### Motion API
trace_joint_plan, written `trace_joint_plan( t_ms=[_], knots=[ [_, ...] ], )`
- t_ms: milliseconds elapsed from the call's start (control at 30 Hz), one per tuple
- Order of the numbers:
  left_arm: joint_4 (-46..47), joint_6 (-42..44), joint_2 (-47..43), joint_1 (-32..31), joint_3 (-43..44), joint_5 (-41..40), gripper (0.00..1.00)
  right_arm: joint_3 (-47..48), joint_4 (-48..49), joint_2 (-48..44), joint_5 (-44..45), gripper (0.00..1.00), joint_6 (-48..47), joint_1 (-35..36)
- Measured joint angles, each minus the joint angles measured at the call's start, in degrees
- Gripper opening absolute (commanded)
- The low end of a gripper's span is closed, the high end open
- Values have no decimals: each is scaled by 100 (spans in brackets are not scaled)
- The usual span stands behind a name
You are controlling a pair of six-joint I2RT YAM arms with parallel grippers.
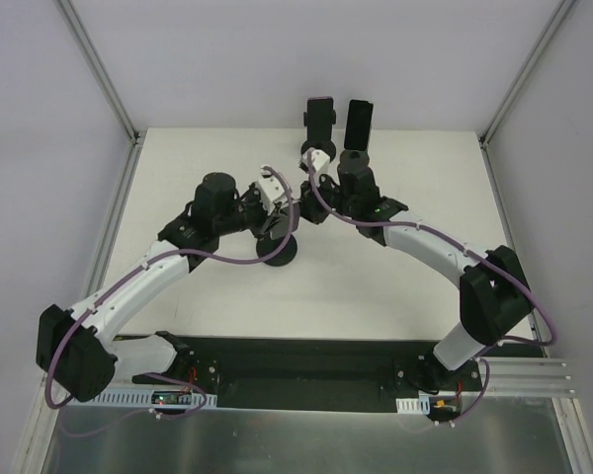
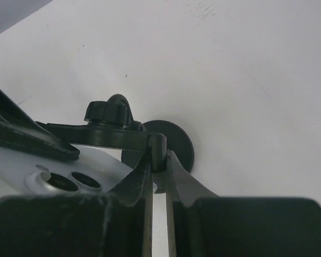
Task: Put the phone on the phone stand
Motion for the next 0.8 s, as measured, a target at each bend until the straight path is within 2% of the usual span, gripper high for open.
trace_joint_plan(
  t_ms=[100,300,500,667,700,767,800],
  knots=[
    [520,-577,-577,-76,-662,-544,0,-103,94,-87,667,1,155,372],
    [1145,-1399,-815,-201,-1027,-1792,0,-229,15,-393,2835,1,992,1054],
    [1644,-1580,-820,-481,-1231,-2063,0,-450,-208,-737,4817,1,1952,1679],
    [1652,-1755,-761,-529,-1231,-2024,0,-452,-402,-739,6301,3,2179,2243],
    [1655,-1792,-758,-551,-1231,-1998,0,-452,-428,-739,6575,20,2177,2356],
    [1670,-1917,-758,-551,-1231,-1904,0,-452,-466,-737,7005,37,2116,2544],
    [1700,-1954,-750,-551,-1231,-1991,0,-452,-435,-743,7093,54,2098,2638]
  ],
)
